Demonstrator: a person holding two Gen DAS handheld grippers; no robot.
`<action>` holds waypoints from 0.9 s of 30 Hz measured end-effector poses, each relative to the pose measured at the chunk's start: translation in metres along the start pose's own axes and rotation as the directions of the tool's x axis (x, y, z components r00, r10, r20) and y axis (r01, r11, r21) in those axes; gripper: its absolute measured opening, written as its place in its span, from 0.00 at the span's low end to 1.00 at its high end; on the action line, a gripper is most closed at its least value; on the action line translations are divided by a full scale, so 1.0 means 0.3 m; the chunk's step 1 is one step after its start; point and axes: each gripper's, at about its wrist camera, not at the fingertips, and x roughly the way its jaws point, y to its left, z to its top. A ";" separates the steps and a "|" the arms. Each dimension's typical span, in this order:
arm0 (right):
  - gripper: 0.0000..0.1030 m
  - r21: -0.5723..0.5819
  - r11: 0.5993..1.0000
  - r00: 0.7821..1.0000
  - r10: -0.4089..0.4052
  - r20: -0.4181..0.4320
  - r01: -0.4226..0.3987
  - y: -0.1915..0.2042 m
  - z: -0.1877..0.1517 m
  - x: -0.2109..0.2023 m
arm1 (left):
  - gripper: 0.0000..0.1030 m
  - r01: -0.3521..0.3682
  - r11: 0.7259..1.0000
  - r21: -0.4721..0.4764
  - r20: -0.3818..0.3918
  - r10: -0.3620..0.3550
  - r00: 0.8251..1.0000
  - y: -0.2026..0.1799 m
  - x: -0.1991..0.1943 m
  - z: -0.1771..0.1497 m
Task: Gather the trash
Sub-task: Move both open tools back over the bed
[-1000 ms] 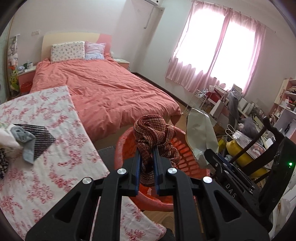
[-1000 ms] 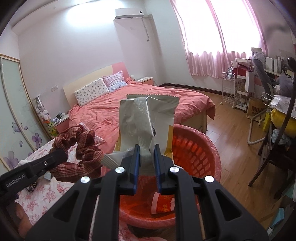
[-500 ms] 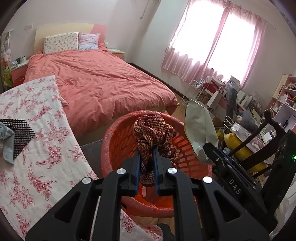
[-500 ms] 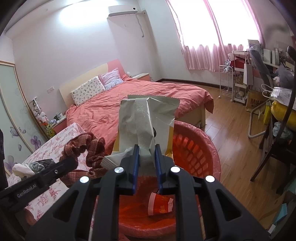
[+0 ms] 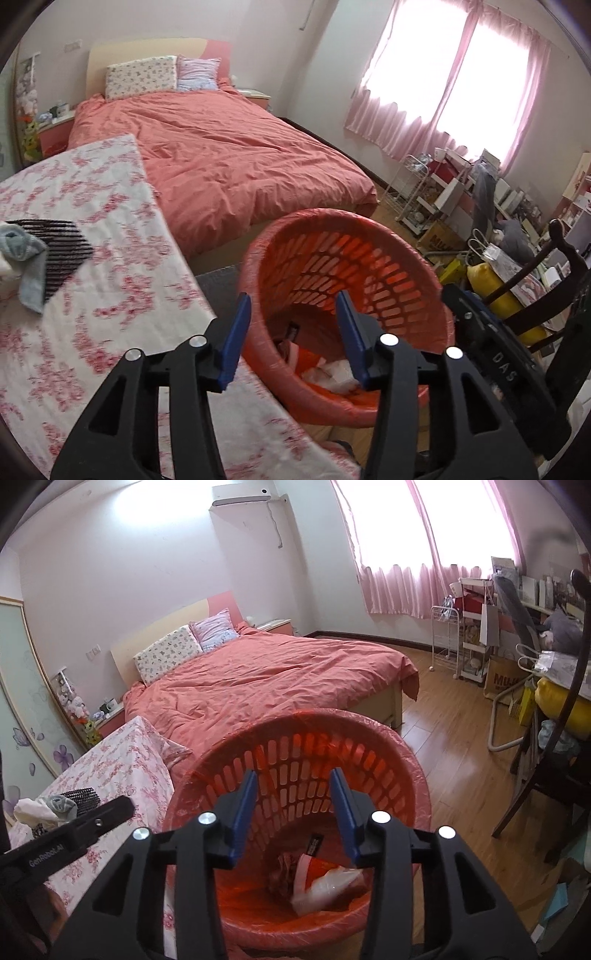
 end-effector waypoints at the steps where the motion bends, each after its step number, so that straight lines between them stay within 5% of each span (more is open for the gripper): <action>1: 0.42 -0.002 1.000 1.000 -0.001 0.000 0.001 0.004 0.000 -0.005 | 0.50 -0.013 1.000 0.002 0.004 0.013 1.000 0.008 -0.010 -0.001; 18: 0.46 -0.136 0.985 0.994 0.102 -0.036 -0.106 0.280 -0.030 -0.078 | 0.53 -0.210 0.977 -0.045 0.059 0.212 0.975 0.284 -0.252 -0.096; 23: 0.47 -0.205 0.963 0.984 0.165 -0.071 -0.176 0.428 -0.070 -0.100 | 0.53 -0.275 0.955 -0.109 0.074 0.283 0.956 0.428 -0.355 -0.133; 27: 0.47 -0.245 0.943 0.973 0.208 -0.103 -0.227 0.538 -0.105 -0.107 | 0.56 -0.358 0.919 -0.168 0.076 0.374 0.924 0.581 -0.438 -0.163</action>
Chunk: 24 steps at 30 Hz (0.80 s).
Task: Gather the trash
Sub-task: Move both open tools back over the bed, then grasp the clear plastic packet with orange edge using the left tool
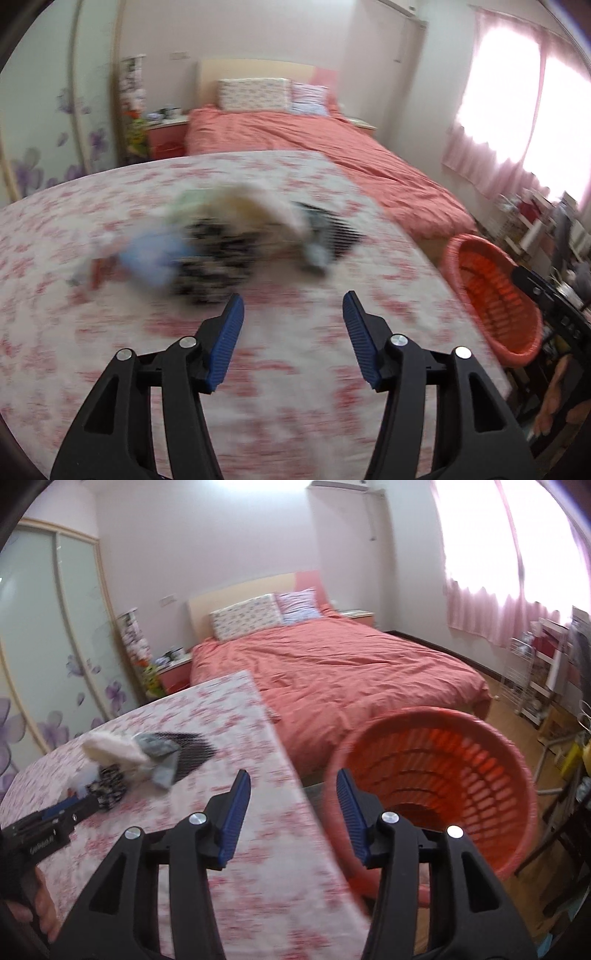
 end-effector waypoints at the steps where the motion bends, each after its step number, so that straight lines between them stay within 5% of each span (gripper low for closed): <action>1: 0.47 -0.013 1.000 1.000 0.014 -0.006 -0.014 0.032 -0.004 0.006 | 0.56 -0.027 1.000 -0.012 0.002 0.027 1.000 0.043 -0.005 0.001; 9: 0.49 -0.098 0.991 0.994 0.088 -0.065 -0.094 0.238 -0.053 0.052 | 0.56 -0.206 0.971 -0.118 -0.004 0.207 0.978 0.367 0.027 0.031; 21: 0.49 -0.140 0.983 0.988 0.101 -0.119 -0.118 0.329 -0.068 0.107 | 0.55 -0.225 0.961 -0.160 -0.108 0.209 0.972 0.537 0.190 0.075; 24: 0.49 -0.142 0.982 0.985 0.105 -0.134 -0.124 0.340 -0.073 0.123 | 0.45 -0.223 0.963 -0.155 -0.134 0.203 0.970 0.549 0.220 0.071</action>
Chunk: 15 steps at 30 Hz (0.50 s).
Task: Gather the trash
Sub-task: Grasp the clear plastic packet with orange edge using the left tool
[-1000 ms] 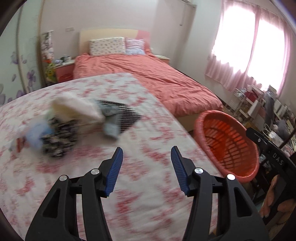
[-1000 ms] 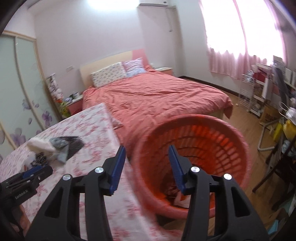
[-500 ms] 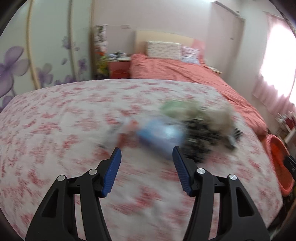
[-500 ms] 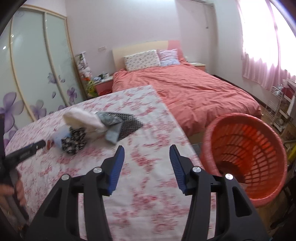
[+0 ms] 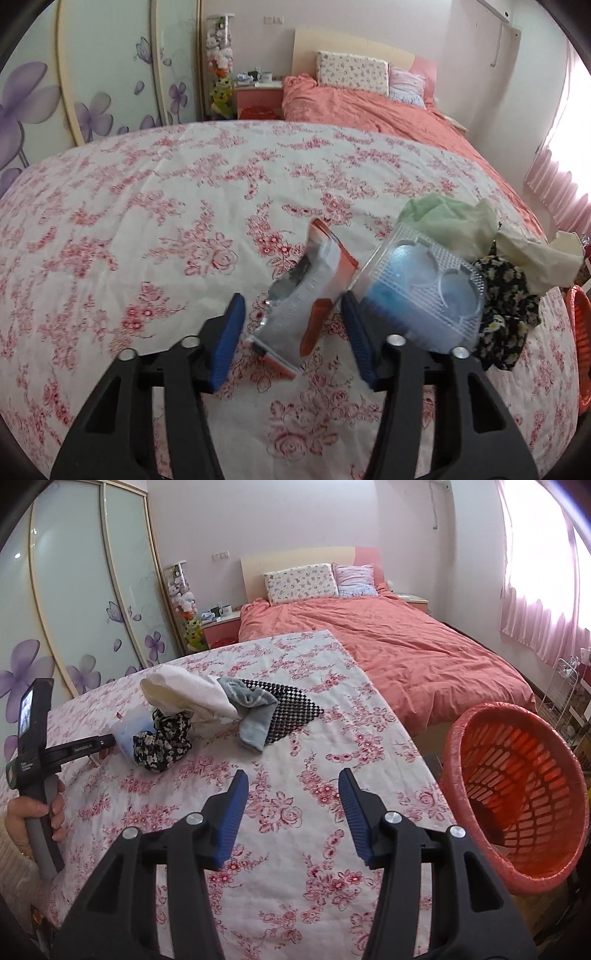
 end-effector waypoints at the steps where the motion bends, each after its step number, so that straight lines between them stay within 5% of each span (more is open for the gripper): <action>1: 0.49 -0.002 1.000 1.000 0.001 -0.003 -0.001 0.004 0.001 0.004 | 0.43 -0.001 1.000 0.000 0.001 0.001 1.000 0.002 0.002 0.003; 3: 0.49 -0.008 1.000 1.000 0.006 -0.009 -0.006 0.016 -0.001 0.014 | 0.32 0.016 1.000 0.003 0.003 -0.016 1.000 0.005 0.002 0.008; 15: 0.50 -0.034 0.996 0.997 0.083 0.003 -0.083 0.137 0.071 0.052 | 0.25 -0.001 1.000 -0.019 0.037 0.001 0.999 0.061 -0.042 0.007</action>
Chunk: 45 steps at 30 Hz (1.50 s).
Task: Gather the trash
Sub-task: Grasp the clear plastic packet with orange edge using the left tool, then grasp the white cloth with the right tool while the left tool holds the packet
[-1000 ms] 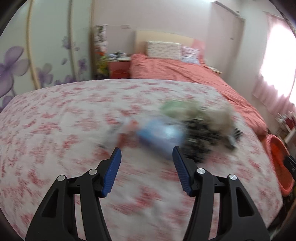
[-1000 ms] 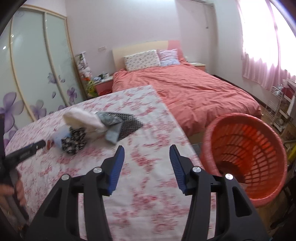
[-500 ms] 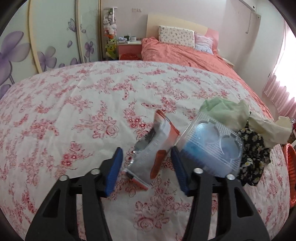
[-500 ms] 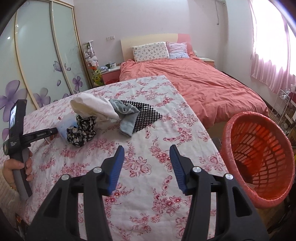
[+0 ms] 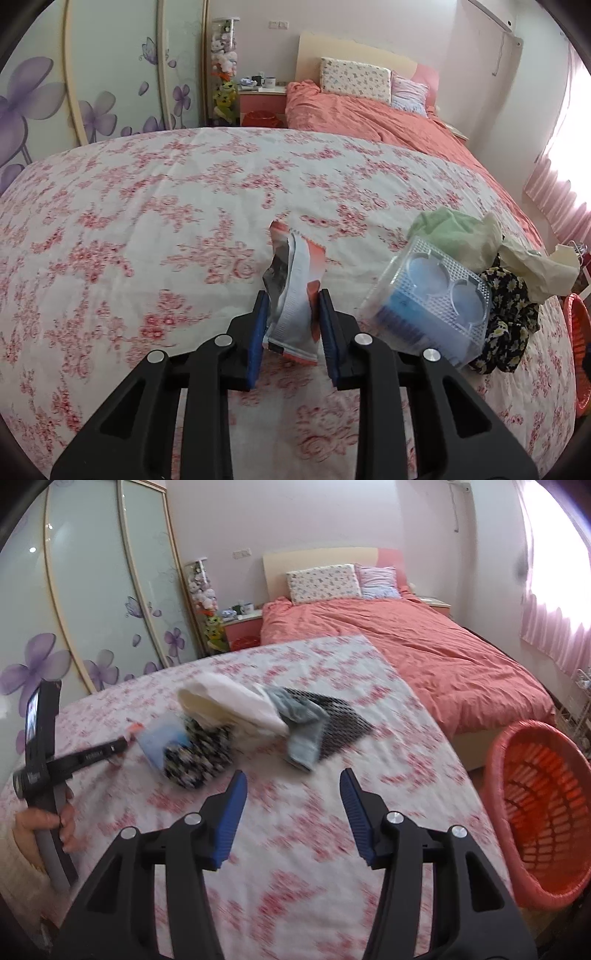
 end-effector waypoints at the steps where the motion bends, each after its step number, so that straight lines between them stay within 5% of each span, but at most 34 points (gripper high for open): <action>1: 0.50 -0.002 1.000 1.000 0.016 0.006 -0.016 0.021 0.016 0.007 | 0.25 -0.006 1.000 0.001 0.006 0.006 1.000 0.008 -0.011 0.000; 7: 0.50 -0.027 0.998 0.996 0.060 0.060 -0.058 0.156 0.120 0.056 | 0.22 -0.003 1.000 0.004 0.028 0.003 1.000 0.041 -0.054 -0.001; 12: 0.50 -0.019 0.999 0.999 0.033 0.026 -0.032 0.225 0.183 0.143 | 0.19 0.009 1.000 -0.004 0.033 -0.009 0.999 0.058 -0.068 -0.011; 17: 0.22 -0.032 0.999 0.999 -0.025 -0.044 0.024 0.217 0.153 0.192 | 0.18 0.022 1.000 -0.007 0.032 -0.022 0.999 0.066 -0.069 -0.024; 30: 0.12 -0.015 1.000 0.997 0.025 0.076 -0.024 0.112 0.127 0.000 | 0.17 0.052 0.999 0.012 0.081 -0.052 0.995 0.030 -0.154 -0.013; 45: 0.12 0.050 0.994 0.965 0.085 0.249 -0.100 -0.021 0.123 -0.276 | 0.17 0.169 0.977 0.128 0.145 -0.187 0.971 -0.207 -0.312 -0.007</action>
